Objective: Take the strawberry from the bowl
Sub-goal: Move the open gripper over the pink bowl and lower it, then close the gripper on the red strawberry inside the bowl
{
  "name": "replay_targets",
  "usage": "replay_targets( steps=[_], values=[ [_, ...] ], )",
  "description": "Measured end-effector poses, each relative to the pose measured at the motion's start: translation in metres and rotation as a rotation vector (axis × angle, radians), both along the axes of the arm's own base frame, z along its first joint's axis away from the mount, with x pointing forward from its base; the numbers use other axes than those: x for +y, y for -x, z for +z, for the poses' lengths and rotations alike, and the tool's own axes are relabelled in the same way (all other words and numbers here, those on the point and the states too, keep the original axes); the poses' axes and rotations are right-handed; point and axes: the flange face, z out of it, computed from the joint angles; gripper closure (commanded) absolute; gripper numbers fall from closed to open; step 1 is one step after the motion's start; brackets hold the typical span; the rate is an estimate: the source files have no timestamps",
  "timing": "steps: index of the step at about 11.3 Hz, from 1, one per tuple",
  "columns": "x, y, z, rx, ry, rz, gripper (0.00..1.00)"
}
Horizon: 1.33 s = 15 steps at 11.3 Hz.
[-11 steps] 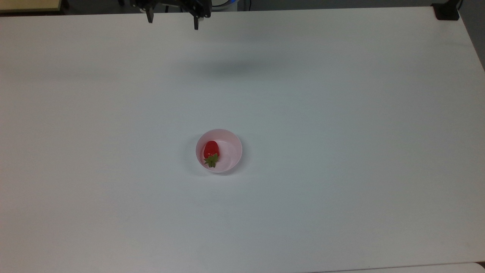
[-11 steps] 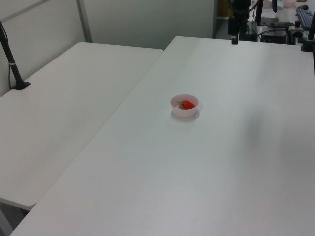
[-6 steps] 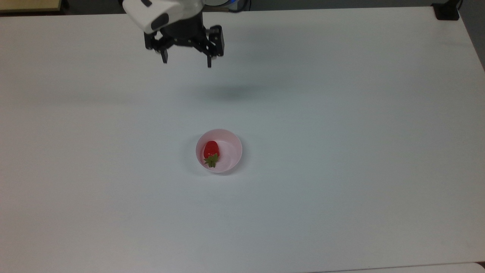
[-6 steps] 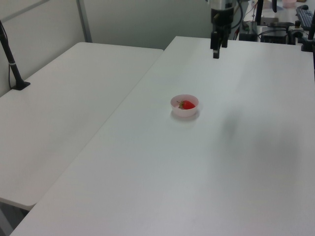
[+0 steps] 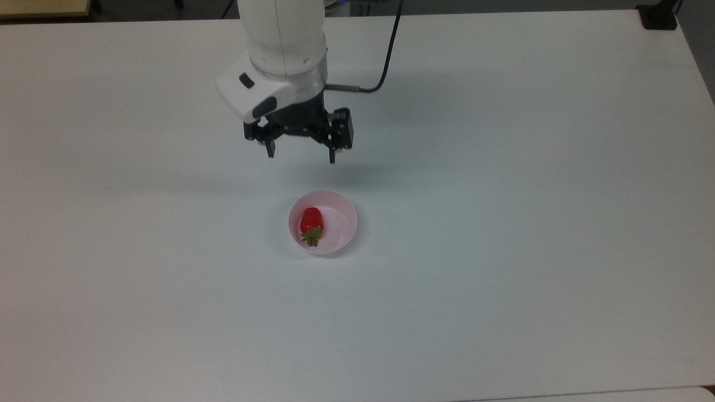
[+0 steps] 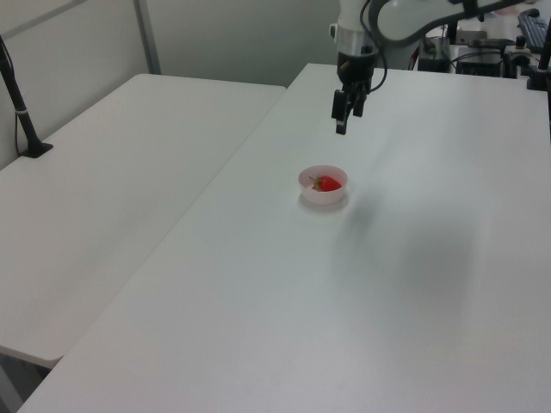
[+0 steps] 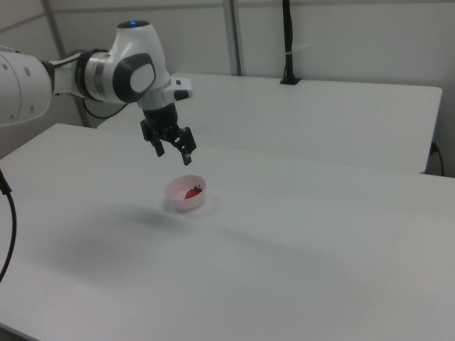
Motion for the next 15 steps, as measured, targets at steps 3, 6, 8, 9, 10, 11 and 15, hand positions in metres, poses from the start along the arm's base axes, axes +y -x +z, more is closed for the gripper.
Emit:
replay_targets(
  steps=[3, 6, 8, 9, 10, 11, 15],
  values=[
    [0.009, -0.016, -0.037, -0.023, 0.000, 0.004, 0.27],
    [0.019, -0.028, -0.078, -0.027, 0.002, 0.009, 0.41],
    [0.023, -0.034, -0.099, -0.041, 0.000, -0.009, 0.40],
    [0.025, -0.036, -0.106, -0.044, -0.001, -0.011, 0.39],
    [0.025, -0.036, -0.111, -0.038, 0.000, -0.011, 0.34],
    [0.026, -0.037, -0.115, -0.036, 0.001, -0.011, 0.29],
    [0.024, -0.042, -0.129, -0.059, 0.012, -0.005, 0.18]
  ],
)
